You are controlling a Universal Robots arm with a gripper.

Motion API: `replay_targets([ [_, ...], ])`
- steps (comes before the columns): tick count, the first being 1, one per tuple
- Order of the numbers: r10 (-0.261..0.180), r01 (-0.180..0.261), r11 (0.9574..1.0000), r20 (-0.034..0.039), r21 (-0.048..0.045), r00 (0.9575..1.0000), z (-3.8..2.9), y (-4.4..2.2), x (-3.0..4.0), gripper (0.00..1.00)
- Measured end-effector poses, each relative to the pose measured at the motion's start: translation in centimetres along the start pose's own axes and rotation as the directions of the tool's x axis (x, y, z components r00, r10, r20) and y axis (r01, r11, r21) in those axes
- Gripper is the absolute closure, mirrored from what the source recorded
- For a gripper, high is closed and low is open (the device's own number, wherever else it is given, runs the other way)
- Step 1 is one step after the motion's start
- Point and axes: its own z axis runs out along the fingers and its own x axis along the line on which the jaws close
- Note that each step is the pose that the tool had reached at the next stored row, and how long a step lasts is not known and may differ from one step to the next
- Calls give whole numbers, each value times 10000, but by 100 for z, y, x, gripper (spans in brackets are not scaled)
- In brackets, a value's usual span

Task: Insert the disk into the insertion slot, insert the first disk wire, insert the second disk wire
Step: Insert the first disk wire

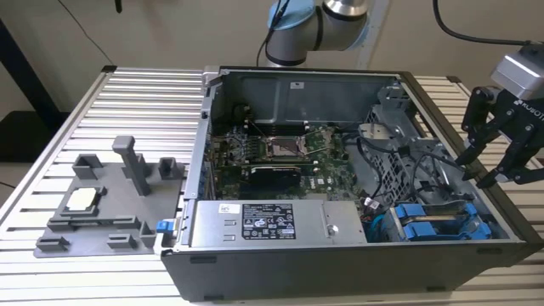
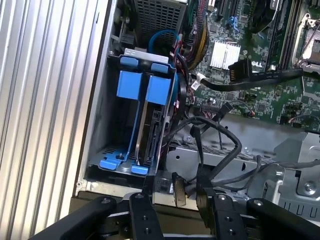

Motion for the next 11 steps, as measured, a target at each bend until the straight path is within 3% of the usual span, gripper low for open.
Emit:
replay_targets([
  [6,-46,46,10000,-1,-2,10000,0,-1,1,56],
  [11,-84,84,10000,-2,-3,10000,0,-1,1,80],
])
